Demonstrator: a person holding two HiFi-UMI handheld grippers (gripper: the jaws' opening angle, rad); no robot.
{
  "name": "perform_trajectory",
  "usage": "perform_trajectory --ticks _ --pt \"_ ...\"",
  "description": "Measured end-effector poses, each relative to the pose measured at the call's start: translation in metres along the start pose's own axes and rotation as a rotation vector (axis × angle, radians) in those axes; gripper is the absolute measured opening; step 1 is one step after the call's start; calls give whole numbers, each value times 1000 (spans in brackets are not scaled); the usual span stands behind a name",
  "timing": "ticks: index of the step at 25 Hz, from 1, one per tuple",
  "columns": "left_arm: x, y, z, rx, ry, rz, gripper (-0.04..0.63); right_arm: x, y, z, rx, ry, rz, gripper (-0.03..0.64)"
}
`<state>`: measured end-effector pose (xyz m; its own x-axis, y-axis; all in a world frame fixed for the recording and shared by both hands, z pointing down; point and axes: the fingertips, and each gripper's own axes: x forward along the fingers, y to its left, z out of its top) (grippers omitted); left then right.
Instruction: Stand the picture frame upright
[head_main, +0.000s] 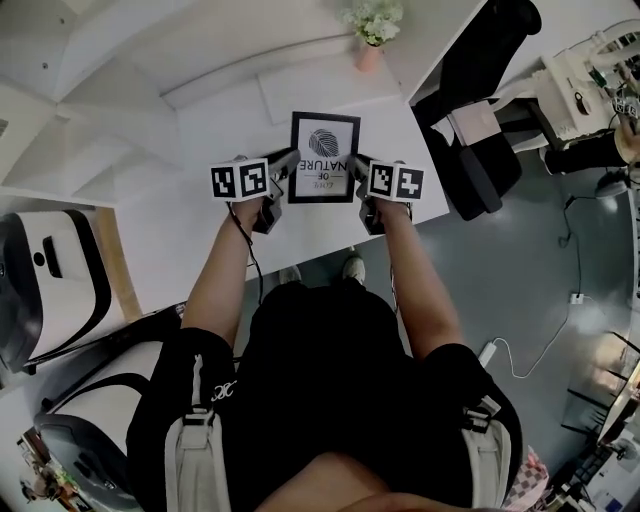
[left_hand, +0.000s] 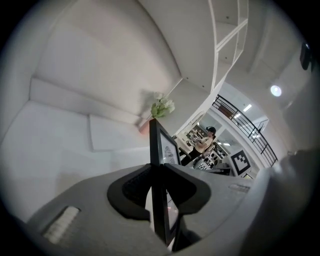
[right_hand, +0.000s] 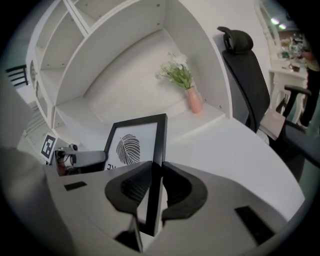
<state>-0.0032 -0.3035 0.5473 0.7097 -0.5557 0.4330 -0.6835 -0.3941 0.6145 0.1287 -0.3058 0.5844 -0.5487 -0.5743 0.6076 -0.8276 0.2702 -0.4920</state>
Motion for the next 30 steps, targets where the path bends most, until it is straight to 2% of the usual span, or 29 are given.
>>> perform_trajectory --ticks 3,8,13,16,18,23,30 --pt "-15 -18 22 73 -63 20 91 -19 16 29 -82 -90 10 72" --pt "-44 -56 61 140 -189 20 89 -55 50 77 -223 -265 54 71" --pt "-80 -100 99 316 -337 63 91 -102 92 125 -420 -464 69 71" --pt "-102 -120 111 402 -418 100 91 -121 113 140 -487 -534 103 71" --pt "-114 -126 114 420 -449 123 92 -127 124 143 -509 -553 135 71" --pt "-132 -127 102 409 -475 187 92 -126 138 134 -531 -536 212 71" --pt "-162 -127 76 357 -550 347 92 -116 158 111 -530 -461 366 71"
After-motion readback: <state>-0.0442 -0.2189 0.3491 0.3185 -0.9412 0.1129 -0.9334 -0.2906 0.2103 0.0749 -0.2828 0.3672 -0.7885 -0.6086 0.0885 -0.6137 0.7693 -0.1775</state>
